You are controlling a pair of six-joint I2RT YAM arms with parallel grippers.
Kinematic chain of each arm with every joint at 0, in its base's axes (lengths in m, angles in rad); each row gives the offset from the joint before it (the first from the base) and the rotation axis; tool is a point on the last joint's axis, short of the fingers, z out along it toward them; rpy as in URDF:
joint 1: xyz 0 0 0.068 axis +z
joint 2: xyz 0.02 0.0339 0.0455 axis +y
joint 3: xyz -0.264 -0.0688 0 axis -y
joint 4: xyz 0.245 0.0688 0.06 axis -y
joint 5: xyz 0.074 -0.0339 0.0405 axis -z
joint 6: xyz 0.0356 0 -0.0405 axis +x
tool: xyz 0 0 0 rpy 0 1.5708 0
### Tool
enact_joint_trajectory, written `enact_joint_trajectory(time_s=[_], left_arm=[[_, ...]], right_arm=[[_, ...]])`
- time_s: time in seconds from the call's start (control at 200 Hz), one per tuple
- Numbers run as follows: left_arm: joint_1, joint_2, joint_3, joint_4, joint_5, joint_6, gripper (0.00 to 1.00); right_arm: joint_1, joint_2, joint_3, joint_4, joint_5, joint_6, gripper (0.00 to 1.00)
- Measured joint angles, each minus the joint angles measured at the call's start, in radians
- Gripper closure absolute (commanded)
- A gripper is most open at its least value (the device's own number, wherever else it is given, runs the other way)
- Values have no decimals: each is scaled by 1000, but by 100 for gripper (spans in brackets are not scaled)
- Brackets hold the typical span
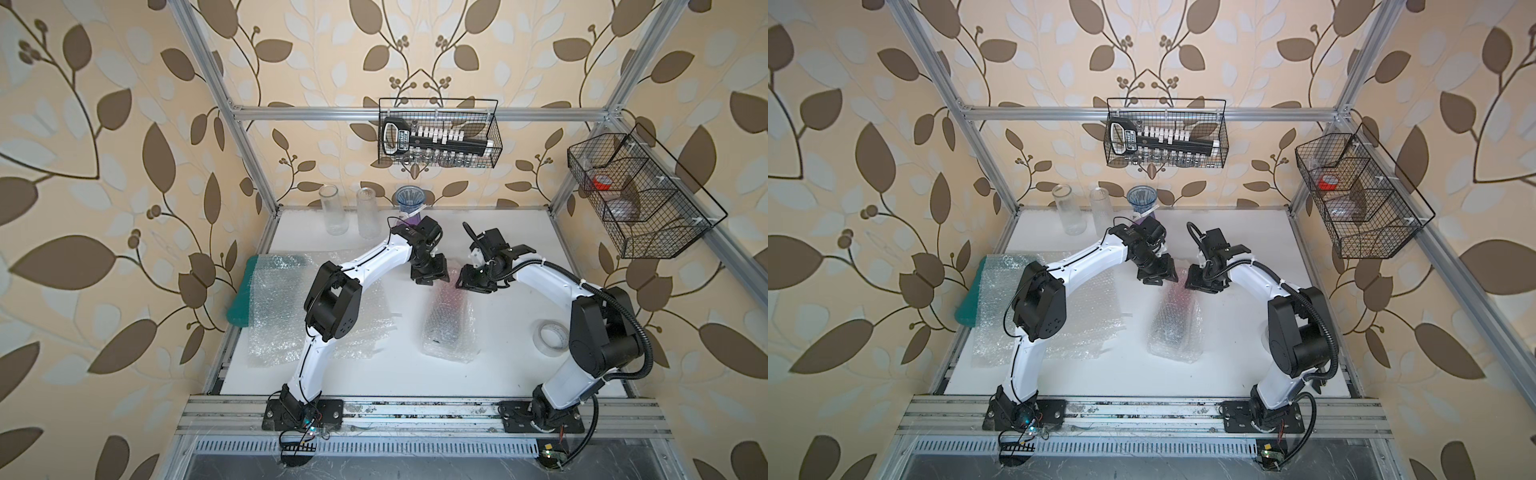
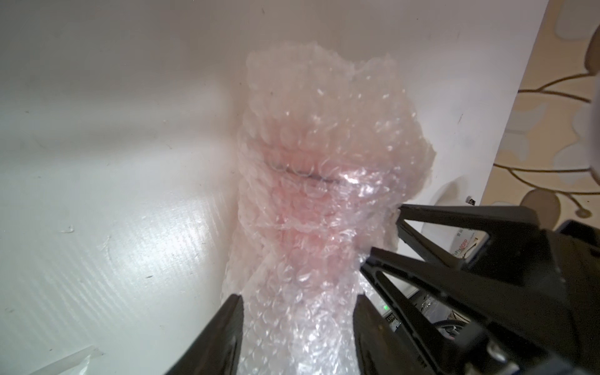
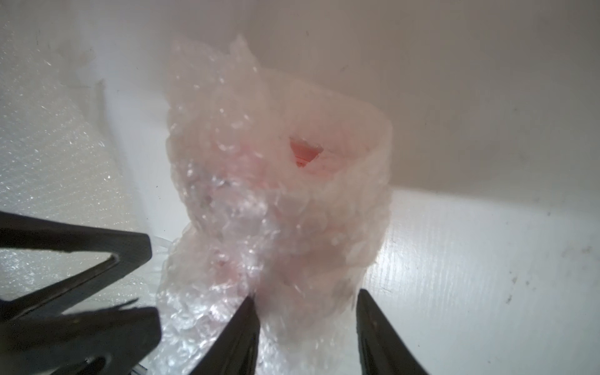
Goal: Unwrap the vase from the bubble wrap
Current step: Unwrap the bubble wrap at the center of the board.
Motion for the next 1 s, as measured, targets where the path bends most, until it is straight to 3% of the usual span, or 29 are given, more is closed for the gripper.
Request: enact_joint_trajectory(time_s=[0.32,0.51,0.735,1.0], left_arm=[[-55,46,0,14,-14,0,48],[-50,42,1,41,-17,5,78],[-54,27,-16,67,-50,6,100],[-55,15,-39,76,-93,5,100]], right_arm=[[-5,0,-1,9,-11,6,71],[-17,-2,-12,27,-25,9,76],[-40,-27,-48,46,-33,11,82],[-91,-55,-98,54,-42,11,87]])
